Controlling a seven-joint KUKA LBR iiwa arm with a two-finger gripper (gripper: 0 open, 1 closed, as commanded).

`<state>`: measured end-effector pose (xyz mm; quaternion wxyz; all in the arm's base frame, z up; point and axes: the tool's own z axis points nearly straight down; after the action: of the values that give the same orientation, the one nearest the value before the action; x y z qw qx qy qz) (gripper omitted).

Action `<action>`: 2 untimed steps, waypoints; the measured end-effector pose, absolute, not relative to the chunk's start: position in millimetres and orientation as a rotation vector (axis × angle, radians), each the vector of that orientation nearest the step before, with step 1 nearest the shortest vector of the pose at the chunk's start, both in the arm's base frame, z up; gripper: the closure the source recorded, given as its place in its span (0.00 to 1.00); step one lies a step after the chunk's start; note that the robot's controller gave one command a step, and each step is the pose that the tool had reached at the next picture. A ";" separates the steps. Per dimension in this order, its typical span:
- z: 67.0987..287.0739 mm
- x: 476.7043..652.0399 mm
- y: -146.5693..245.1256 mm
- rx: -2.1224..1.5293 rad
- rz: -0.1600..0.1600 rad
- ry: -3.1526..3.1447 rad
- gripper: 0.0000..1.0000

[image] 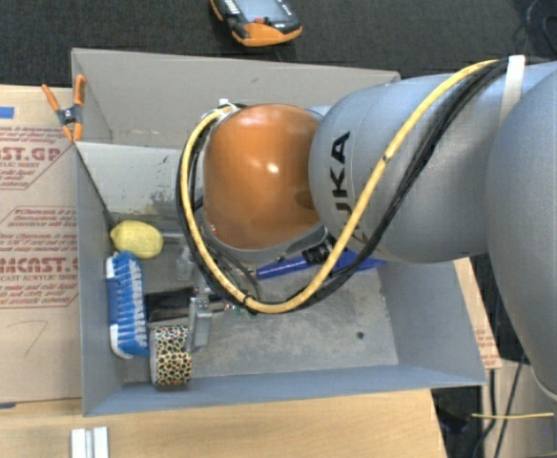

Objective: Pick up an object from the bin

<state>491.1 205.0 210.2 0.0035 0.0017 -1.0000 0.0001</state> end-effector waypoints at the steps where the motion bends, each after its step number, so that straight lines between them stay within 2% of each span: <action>1: 214.2 493.4 203.5 0.002 -0.003 -3.143 0.00; 2: 71.7 548.5 145.5 0.009 -0.004 -3.143 0.00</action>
Offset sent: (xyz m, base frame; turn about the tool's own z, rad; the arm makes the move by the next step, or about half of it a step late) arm 0.0569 -0.0611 -0.1402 -0.0022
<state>548.5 145.5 71.7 -0.0008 0.0030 -1.0000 -0.0014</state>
